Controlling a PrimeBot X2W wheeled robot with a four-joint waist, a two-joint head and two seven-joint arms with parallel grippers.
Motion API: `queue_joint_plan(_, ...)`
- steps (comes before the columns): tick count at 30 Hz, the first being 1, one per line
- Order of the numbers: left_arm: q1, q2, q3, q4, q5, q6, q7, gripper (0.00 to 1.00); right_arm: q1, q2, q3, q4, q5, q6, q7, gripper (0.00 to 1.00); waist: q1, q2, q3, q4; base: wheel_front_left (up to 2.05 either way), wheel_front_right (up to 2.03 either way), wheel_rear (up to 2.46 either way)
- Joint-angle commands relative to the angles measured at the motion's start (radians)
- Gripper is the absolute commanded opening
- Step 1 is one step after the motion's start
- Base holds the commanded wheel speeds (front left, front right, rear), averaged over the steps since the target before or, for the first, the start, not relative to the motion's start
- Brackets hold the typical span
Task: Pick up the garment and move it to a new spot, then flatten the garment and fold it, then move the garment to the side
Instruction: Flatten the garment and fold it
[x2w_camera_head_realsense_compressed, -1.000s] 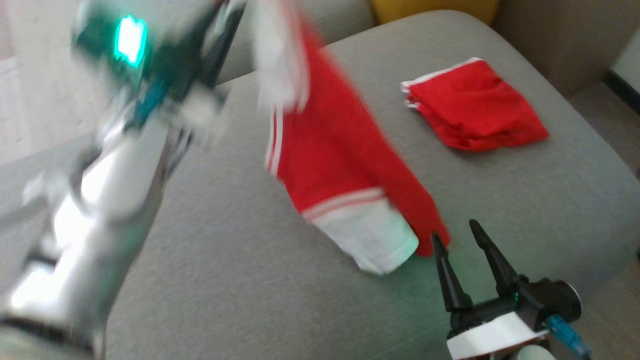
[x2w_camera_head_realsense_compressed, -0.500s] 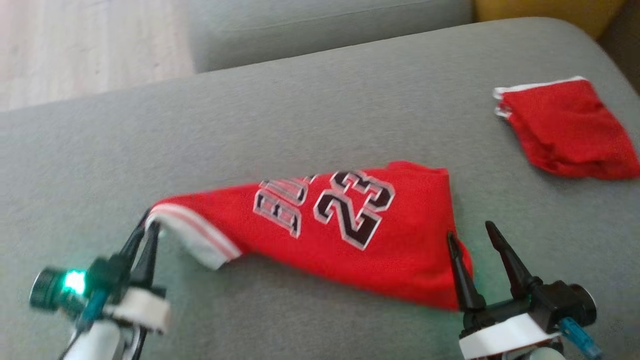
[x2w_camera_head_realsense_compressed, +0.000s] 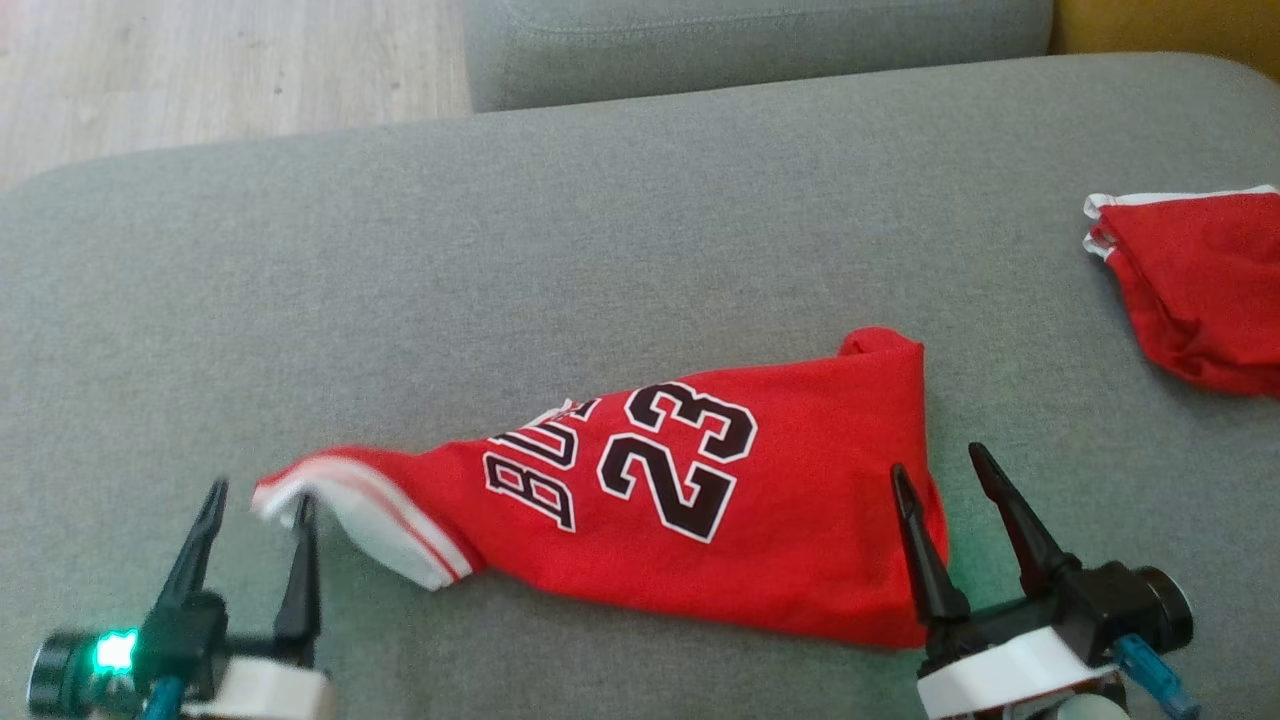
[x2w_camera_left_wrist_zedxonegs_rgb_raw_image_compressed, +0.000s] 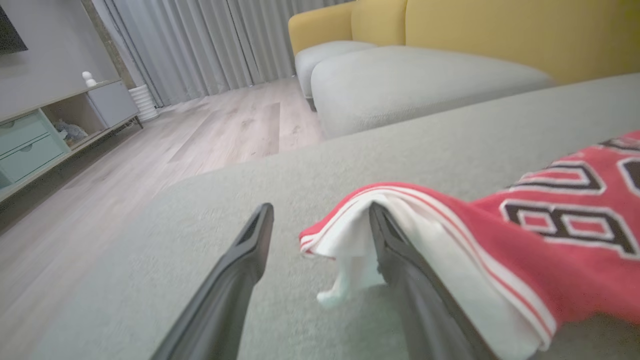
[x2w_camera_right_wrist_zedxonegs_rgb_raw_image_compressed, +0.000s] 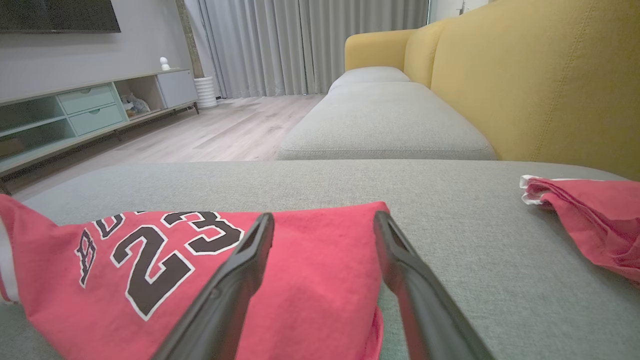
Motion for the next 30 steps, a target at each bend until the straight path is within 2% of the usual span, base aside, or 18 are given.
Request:
queue_joint_plan(1,-0.066,0.029,0.044,-0.065,-0.001,-0.006,-0.005,1.00,-0.029,-0.005,0.020,-0.028,-0.010,-0.001,-0.002,1.00,0.0000,0.0000,0.007,-0.003,0.00,0.00,0.00)
queue_joint_plan(4,-0.122,0.045,0.027,-0.135,0.007,-0.050,-0.004,1.00,-0.035,-0.005,0.024,-0.029,-0.014,-0.001,-0.002,1.00,0.0000,0.0000,0.021,-0.016,0.00,0.00,0.00)
queue_joint_plan(8,-0.229,0.054,-0.042,-0.188,0.020,-0.139,0.045,1.00,-0.050,-0.005,0.031,-0.027,-0.013,-0.001,-0.002,1.00,0.0000,0.0000,0.042,-0.048,0.00,0.00,0.00)
queue_joint_plan(12,-0.344,0.019,-0.147,-0.152,0.011,-0.246,0.134,1.00,-0.065,-0.005,0.041,-0.026,-0.008,-0.001,-0.002,1.00,0.0000,0.0000,0.064,-0.090,0.00,0.00,0.00)
queue_joint_plan(14,-0.385,-0.004,-0.203,-0.101,-0.006,-0.275,0.191,1.00,-0.071,-0.005,0.045,-0.026,-0.005,-0.001,-0.002,1.00,0.0000,0.0000,0.076,-0.113,0.00,0.00,0.00)
queue_joint_plan(17,-0.418,-0.017,-0.273,-0.010,-0.045,-0.295,0.279,1.00,-0.078,-0.005,0.046,-0.029,0.000,-0.001,-0.002,1.00,0.0000,0.0000,0.094,-0.145,0.00,0.00,0.00)
queue_joint_plan(22,-0.428,-0.014,-0.339,0.087,-0.142,-0.304,0.394,1.00,-0.084,-0.005,0.026,-0.036,0.008,-0.001,-0.002,1.00,0.0000,0.0000,0.133,-0.166,0.00,0.00,0.00)
queue_joint_plan(26,-0.452,0.012,-0.369,0.121,-0.145,-0.305,0.396,0.98,-0.089,-0.005,0.025,-0.037,0.010,-0.001,-0.002,1.00,0.0000,0.0000,0.150,-0.166,0.00,0.00,0.00)
queue_joint_plan(27,-0.461,0.016,-0.375,0.128,-0.133,-0.305,0.377,0.34,-0.090,-0.005,0.026,-0.037,0.010,-0.001,-0.002,1.00,0.0000,0.0000,0.152,-0.166,0.00,0.00,0.00)
queue_joint_plan(28,-0.470,0.018,-0.381,0.134,-0.119,-0.305,0.354,0.00,-0.093,-0.005,0.028,-0.037,0.011,-0.001,-0.002,1.00,0.0000,0.0000,0.152,-0.165,0.00,0.00,0.00)
queue_joint_plan(30,-0.490,0.014,-0.386,0.148,-0.095,-0.304,0.300,0.00,-0.096,-0.005,0.034,-0.036,0.011,-0.001,-0.002,1.00,0.0000,0.0000,0.146,-0.163,0.00,0.00,0.00)
